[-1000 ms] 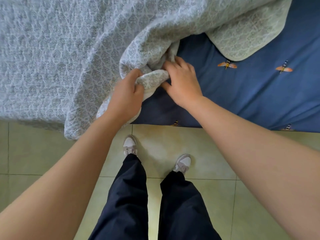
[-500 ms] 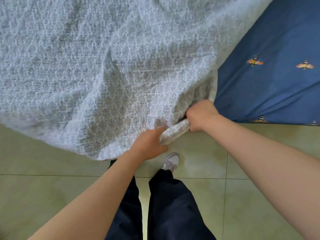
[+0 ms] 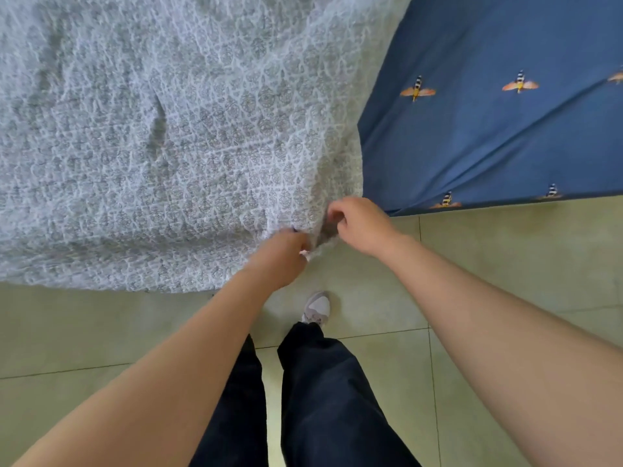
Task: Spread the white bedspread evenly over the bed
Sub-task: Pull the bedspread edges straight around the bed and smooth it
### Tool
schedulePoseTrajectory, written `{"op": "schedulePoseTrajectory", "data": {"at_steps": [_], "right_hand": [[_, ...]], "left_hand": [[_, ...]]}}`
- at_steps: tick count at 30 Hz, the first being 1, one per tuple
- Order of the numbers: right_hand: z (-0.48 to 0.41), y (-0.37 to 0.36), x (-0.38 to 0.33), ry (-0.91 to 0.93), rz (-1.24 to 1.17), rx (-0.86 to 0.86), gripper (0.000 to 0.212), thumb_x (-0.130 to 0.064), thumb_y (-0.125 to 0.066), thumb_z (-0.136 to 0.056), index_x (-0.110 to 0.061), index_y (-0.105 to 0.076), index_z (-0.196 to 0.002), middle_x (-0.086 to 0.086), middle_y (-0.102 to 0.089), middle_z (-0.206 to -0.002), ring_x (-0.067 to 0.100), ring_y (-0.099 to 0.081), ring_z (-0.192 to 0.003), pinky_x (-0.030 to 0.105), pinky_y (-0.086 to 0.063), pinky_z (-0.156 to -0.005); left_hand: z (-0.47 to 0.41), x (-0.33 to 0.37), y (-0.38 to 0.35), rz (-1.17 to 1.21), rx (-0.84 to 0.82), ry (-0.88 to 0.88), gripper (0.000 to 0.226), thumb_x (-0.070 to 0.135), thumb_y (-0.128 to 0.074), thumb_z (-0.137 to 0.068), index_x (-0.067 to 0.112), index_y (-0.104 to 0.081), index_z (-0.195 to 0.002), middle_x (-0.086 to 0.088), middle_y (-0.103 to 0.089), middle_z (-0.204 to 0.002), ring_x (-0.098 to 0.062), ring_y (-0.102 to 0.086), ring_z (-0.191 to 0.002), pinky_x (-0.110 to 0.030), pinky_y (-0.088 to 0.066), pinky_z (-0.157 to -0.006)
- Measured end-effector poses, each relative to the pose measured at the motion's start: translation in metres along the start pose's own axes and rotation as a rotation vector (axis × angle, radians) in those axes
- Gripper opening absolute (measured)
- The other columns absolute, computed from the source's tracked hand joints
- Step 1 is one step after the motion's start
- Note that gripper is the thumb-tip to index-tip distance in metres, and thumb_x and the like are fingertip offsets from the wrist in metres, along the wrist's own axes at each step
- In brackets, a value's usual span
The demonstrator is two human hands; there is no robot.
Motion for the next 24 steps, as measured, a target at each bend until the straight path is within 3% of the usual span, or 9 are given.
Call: {"op": "schedulePoseTrajectory", "data": {"at_steps": [3, 8, 10, 12, 15, 17, 18, 21, 24], "right_hand": [[-0.002, 0.059, 0.017, -0.088, -0.193, 0.251, 0.029, -0.003, -0.043, -0.088, -0.016, -0.065, -0.100, 0.003, -0.064, -0.114, 0.022, -0.059, -0.103, 0.034, -0.050, -0.085], [-0.021, 0.112, 0.042, -0.150, -0.247, 0.340, 0.026, -0.008, -0.043, -0.092, -0.014, -0.061, -0.111, 0.005, -0.062, -0.117, 0.023, -0.056, -0.106, 0.032, -0.048, -0.084], [-0.035, 0.127, 0.054, -0.170, -0.176, 0.358, 0.029, -0.008, -0.044, -0.092, -0.011, -0.056, -0.119, 0.009, -0.057, -0.121, 0.025, -0.050, -0.116, 0.035, -0.046, -0.092], [-0.055, 0.131, 0.064, -0.186, -0.059, 0.303, 0.036, -0.009, -0.046, -0.091, -0.009, -0.050, -0.126, 0.011, -0.052, -0.127, 0.027, -0.042, -0.125, 0.038, -0.042, -0.100], [-0.089, 0.131, 0.076, -0.240, -0.118, 0.257, 0.042, -0.008, -0.046, -0.090, -0.008, -0.045, -0.133, 0.013, -0.048, -0.134, 0.029, -0.044, -0.126, 0.034, -0.038, -0.099], [-0.104, 0.129, 0.076, -0.261, -0.232, 0.238, 0.044, -0.008, -0.046, -0.091, -0.009, -0.043, -0.134, 0.013, -0.049, -0.135, 0.028, -0.049, -0.123, 0.032, -0.040, -0.097], [-0.114, 0.129, 0.074, -0.255, -0.269, 0.231, 0.043, -0.008, -0.047, -0.091, -0.009, -0.043, -0.133, 0.012, -0.049, -0.134, 0.027, -0.050, -0.121, 0.031, -0.041, -0.096], [-0.138, 0.137, 0.058, -0.255, -0.317, 0.234, 0.038, -0.012, -0.051, -0.091, -0.008, -0.047, -0.128, 0.010, -0.056, -0.128, 0.023, -0.054, -0.115, 0.026, -0.042, -0.089], [-0.156, 0.146, 0.045, -0.325, -0.620, 0.255, 0.043, -0.003, -0.042, -0.089, -0.011, -0.048, -0.131, 0.007, -0.057, -0.127, 0.021, -0.056, -0.110, 0.030, -0.047, -0.092]], "left_hand": [[-0.006, 0.049, 0.048, 0.114, 0.231, -0.130, 0.026, 0.004, -0.044, -0.091, 0.011, -0.063, -0.109, -0.007, -0.066, -0.102, -0.026, -0.060, -0.092, -0.037, -0.050, -0.079], [-0.031, 0.101, 0.111, 0.108, 0.458, -0.195, 0.029, 0.001, -0.048, -0.088, 0.010, -0.063, -0.111, -0.010, -0.059, -0.117, -0.028, -0.056, -0.103, -0.041, -0.047, -0.088], [-0.056, 0.117, 0.130, -0.106, 0.476, -0.162, 0.030, 0.006, -0.049, -0.089, 0.014, -0.061, -0.115, -0.010, -0.055, -0.124, -0.031, -0.049, -0.116, -0.041, -0.038, -0.100], [-0.083, 0.135, 0.144, -0.442, 0.473, -0.136, 0.033, 0.014, -0.053, -0.089, 0.021, -0.058, -0.120, -0.010, -0.044, -0.140, -0.033, -0.030, -0.135, -0.047, -0.022, -0.112], [-0.129, 0.144, 0.164, -0.605, 0.409, -0.106, 0.034, 0.020, -0.059, -0.089, 0.031, -0.059, -0.121, -0.007, -0.012, -0.159, -0.038, 0.005, -0.146, -0.067, -0.003, -0.112], [-0.146, 0.136, 0.180, -0.587, 0.370, -0.058, 0.041, 0.011, -0.059, -0.089, 0.031, -0.059, -0.125, -0.003, 0.000, -0.161, -0.040, 0.008, -0.146, -0.070, -0.008, -0.110], [-0.152, 0.129, 0.194, -0.548, 0.374, -0.039, 0.047, 0.003, -0.059, -0.087, 0.028, -0.059, -0.127, -0.004, -0.001, -0.161, -0.040, 0.000, -0.145, -0.067, -0.016, -0.110], [-0.156, 0.092, 0.241, -0.280, 0.456, -0.029, 0.051, -0.013, -0.054, -0.084, 0.014, -0.060, -0.127, -0.008, -0.026, -0.151, -0.036, -0.034, -0.132, -0.049, -0.044, -0.100], [-0.153, 0.077, 0.256, -0.227, 0.468, -0.096, 0.062, 0.019, -0.066, -0.085, 0.023, -0.041, -0.141, -0.008, -0.029, -0.150, -0.037, -0.033, -0.131, -0.049, -0.044, -0.100]]}}
Point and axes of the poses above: each hand's wrist, its own z-axis away from the middle knuckle, its own y-axis out of the back of the hand, x = y × z, the point moved 10 cm from there along -z, towards the middle knuckle
